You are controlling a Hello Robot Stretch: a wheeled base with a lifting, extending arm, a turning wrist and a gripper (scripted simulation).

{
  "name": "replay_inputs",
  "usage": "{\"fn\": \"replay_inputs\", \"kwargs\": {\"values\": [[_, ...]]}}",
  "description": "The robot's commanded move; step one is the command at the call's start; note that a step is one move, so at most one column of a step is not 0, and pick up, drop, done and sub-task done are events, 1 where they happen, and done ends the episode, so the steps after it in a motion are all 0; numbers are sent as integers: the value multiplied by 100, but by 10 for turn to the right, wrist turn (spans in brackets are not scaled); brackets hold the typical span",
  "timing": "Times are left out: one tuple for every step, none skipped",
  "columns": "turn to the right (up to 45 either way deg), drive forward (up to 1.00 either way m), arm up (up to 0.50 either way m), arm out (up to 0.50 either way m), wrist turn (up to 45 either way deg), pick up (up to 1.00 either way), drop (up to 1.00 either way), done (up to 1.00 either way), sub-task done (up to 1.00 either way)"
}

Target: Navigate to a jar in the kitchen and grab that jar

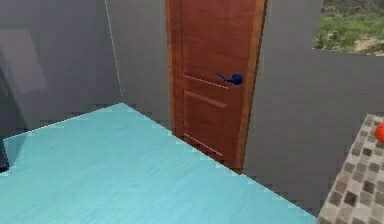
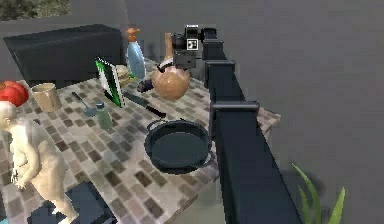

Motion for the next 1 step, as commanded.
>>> {"fn": "replay_inputs", "kwargs": {"values": [[0, 0, 0, 0, 0, 100, 0, 0, 0]]}}
